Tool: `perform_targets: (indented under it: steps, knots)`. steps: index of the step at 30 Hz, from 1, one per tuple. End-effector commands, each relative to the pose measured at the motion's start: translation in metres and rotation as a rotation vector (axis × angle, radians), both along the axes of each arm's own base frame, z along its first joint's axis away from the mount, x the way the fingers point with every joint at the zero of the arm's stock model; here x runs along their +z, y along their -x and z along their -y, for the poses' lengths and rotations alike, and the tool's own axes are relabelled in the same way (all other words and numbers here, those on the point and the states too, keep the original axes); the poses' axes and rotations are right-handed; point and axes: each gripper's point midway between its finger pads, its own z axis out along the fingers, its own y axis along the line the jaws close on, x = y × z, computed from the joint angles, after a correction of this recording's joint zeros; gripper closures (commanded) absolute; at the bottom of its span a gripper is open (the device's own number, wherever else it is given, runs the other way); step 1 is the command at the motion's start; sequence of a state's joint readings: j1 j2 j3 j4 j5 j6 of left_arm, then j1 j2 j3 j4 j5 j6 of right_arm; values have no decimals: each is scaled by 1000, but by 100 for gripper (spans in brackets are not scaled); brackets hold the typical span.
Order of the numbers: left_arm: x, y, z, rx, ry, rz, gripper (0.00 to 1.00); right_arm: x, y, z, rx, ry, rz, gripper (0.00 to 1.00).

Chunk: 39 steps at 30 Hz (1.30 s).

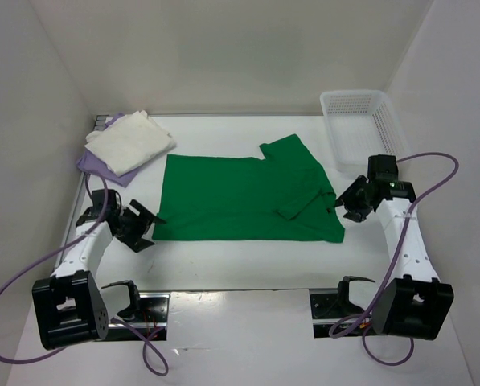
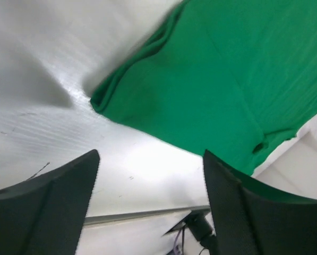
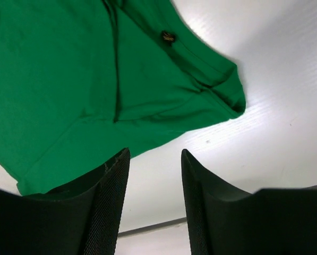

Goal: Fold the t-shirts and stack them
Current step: Fold the flattened tshirt in 1/3 of the way

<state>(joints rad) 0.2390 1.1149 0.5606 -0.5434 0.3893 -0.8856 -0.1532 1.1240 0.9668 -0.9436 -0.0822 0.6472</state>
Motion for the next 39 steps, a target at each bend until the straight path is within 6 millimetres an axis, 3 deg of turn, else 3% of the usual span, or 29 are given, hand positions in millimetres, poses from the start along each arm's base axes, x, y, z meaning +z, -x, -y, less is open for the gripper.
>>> perform_targets:
  steps: [1, 2, 4, 5, 6, 7, 9, 10, 12, 13, 16, 21, 29, 34, 37, 39]
  knots:
    - [34, -29, -15, 1, -73, 116, 12, 20, -16, -5, 84, 31, 79, 51]
    - [47, -41, -18, -9, -92, 169, 10, 13, -18, -13, 121, -6, 73, 53]
    - [56, -55, -22, -25, -118, 231, 9, -5, -23, -32, 181, -71, 76, 75]
    - [56, -59, -21, -40, -112, 248, 15, -11, -25, -43, 217, -109, 76, 85]
    - [62, -69, -17, -59, -91, 295, 40, -23, -22, -56, 243, -133, 54, 99]
    - [62, -72, -10, -98, -89, 315, 53, -25, -35, -66, 268, -148, 82, 99]
    - [57, -78, 0, -145, -93, 336, 69, -34, -39, -93, 324, -185, 74, 100]
    - [54, -77, 14, -192, -93, 335, 78, -34, -50, -101, 341, -188, 107, 100]
    - [44, -80, 29, -242, -103, 323, 80, -51, -52, -120, 387, -242, 74, 93]
    - [46, -82, 49, -295, -98, 336, 80, -55, -55, -128, 413, -243, 80, 83]
    - [39, -83, 86, -385, -98, 325, 80, -82, -60, -125, 380, -211, 41, 78]
    - [19, -81, 130, -500, -67, 288, 78, -102, -60, -120, 360, -182, -1, 61]
    - [-11, -84, 126, -496, -115, 234, 78, -119, -61, -124, 361, -210, -25, 60]
    - [-21, -82, 124, -493, -124, 213, 78, -119, -68, -124, 357, -200, -22, 60]
    - [-28, -79, 118, -480, -133, 200, 77, -115, -73, -126, 363, -208, -2, 65]
    - [-30, -80, 112, -462, -135, 195, 77, -114, -76, -128, 367, -216, -2, 75]
